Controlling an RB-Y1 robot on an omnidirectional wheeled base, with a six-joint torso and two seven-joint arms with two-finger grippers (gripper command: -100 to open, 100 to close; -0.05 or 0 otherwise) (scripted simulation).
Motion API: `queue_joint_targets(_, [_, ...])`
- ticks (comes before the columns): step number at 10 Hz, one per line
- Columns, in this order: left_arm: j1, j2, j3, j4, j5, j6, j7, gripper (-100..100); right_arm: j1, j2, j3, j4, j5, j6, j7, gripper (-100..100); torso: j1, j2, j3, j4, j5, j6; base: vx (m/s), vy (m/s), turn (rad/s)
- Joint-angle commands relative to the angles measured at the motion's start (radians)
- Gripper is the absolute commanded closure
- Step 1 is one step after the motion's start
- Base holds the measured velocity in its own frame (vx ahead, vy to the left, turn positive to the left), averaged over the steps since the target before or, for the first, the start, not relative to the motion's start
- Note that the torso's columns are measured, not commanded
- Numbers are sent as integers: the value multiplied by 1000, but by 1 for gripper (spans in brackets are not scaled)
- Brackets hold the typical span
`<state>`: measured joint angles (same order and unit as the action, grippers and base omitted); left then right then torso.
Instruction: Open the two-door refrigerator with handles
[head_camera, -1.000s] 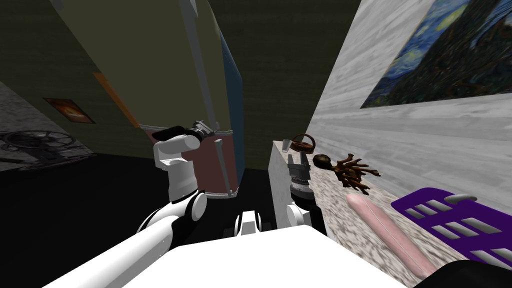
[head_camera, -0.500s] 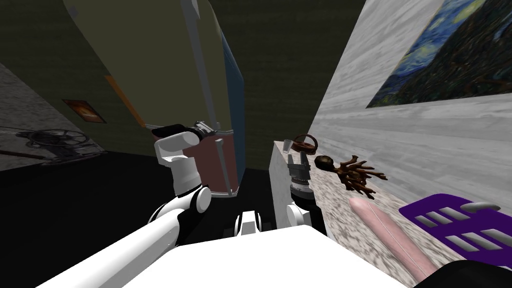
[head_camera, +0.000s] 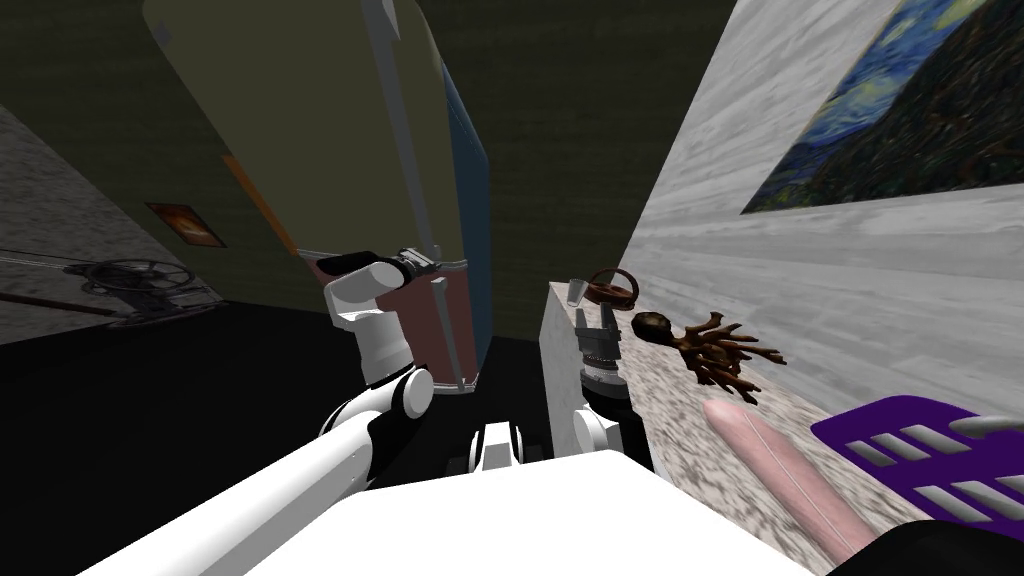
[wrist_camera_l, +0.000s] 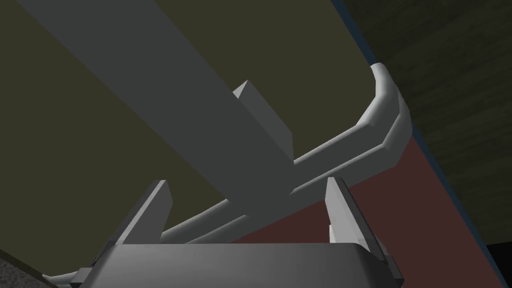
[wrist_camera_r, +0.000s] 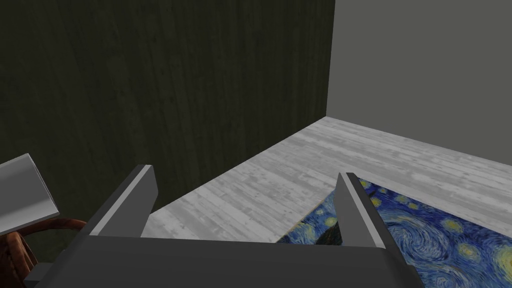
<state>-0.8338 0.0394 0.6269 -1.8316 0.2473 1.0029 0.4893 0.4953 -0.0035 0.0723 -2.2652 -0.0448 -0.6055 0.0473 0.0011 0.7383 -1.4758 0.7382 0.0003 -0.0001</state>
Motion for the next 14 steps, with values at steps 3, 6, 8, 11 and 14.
queue_joint_targets(3, [-6, -5, -7, -15, 18, 28, -2, 100, 0, 0, 0, 0, 0, 0, 0, 0, -1, 1, 0, 1, 0, 0, -12, 36, -9])
queue_joint_targets(6, [-5, -17, -24, -27, 66, 57, -13, 100, -1, 0, 0, 0, 0, 0, 0, 0, 4, 10, 6, 5, 1, -3, -213, 246, -59])
queue_joint_targets(8, [-5, -28, -40, -39, 114, 86, -25, 100, -1, 0, 0, 0, 0, 0, 0, 0, 5, 8, 5, 7, 1, -5, -248, 304, -55])
queue_joint_targets(11, [-4, -39, -57, -52, 161, 115, -36, 100, 0, 0, 0, 0, 0, 0, 0, 0, 7, 4, 2, 8, 1, -8, -220, 242, -37])
queue_joint_targets(14, [-4, -51, -74, -64, 209, 144, -47, 100, 0, 0, 0, 0, 0, 0, 0, 0, 7, 6, 3, 9, 2, -8, -236, 265, -38])
